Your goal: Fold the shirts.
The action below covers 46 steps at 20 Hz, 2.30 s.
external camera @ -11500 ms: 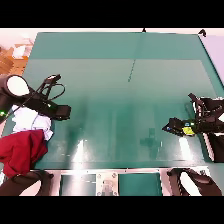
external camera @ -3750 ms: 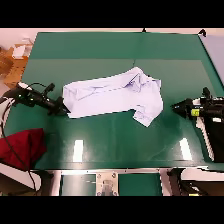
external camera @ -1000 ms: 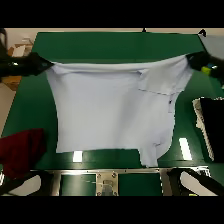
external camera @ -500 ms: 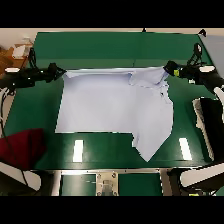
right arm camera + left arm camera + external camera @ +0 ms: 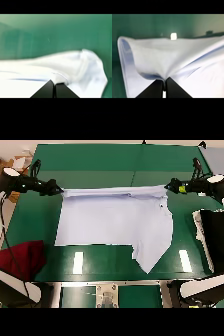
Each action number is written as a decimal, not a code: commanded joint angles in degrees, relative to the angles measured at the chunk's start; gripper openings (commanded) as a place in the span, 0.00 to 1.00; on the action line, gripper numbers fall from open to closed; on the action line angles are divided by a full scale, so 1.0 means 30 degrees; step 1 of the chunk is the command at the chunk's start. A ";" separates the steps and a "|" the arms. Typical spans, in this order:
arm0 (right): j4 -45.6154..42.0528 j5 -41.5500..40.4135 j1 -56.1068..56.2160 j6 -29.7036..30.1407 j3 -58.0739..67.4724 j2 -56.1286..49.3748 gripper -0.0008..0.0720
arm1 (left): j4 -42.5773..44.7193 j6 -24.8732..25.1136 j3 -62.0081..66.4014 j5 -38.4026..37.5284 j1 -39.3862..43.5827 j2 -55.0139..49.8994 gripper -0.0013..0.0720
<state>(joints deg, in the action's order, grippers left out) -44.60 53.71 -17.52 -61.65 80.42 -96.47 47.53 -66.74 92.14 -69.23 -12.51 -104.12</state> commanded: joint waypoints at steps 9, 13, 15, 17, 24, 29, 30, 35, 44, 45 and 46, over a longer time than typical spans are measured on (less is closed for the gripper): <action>-0.3089 0.1115 -0.0146 -0.0444 -0.4779 0.1829 0.04 | 0.8400 -0.3803 -0.1064 -0.2623 0.2426 0.0831 0.05; -0.3096 0.1224 -0.0117 -0.0459 -0.4794 0.1821 0.04 | 0.8553 -0.3963 -0.1770 -0.1166 0.3264 0.0809 0.05; -0.3089 0.1501 -0.0073 -0.0466 -0.4794 0.1821 0.04 | 0.8859 -0.4189 -0.2127 -0.1115 0.3592 0.0809 0.05; -0.3096 0.2062 -0.0022 -0.0466 -0.4794 0.1821 0.04 | 0.9275 -0.4867 -0.2178 -0.1268 0.3599 0.0801 0.05; -0.4000 0.5093 -0.0903 -0.2769 -0.3883 0.2965 0.28 | 1.2604 -0.7169 -0.1545 -0.4765 0.3577 0.1858 0.96; -0.6018 0.6637 -0.1617 -0.4532 -0.6142 0.7082 0.28 | 1.2604 -0.7096 -0.2914 -0.7606 0.3577 0.5100 0.96; -0.6069 0.6601 -0.1865 -0.4845 -0.7563 0.8393 0.28 | 1.2604 -0.7089 -0.4299 -0.7439 0.3577 0.6404 0.96; -0.6360 0.6601 -0.4422 -0.6907 -1.5759 1.5242 0.29 | 1.2298 -0.8087 -1.4885 -0.4575 0.3577 1.5220 0.88; -0.3096 0.4408 -0.4947 -0.7388 -2.1529 1.9409 0.47 | 0.5916 -1.2983 -2.5143 0.4867 0.3585 2.1682 0.88; -0.3067 0.4087 -0.4889 -0.7388 -2.1646 1.9373 0.47 | 0.4809 -1.3245 -2.5762 0.6499 0.3585 2.1682 0.88; -0.3067 0.3789 -0.4889 -0.7388 -2.1748 1.9358 0.47 | 0.3854 -1.3245 -2.6250 0.8043 0.3585 2.1682 0.88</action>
<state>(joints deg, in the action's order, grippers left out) -56.47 67.26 -32.34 -83.46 17.10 -39.24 67.88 -103.33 19.25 -58.63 -1.78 -40.58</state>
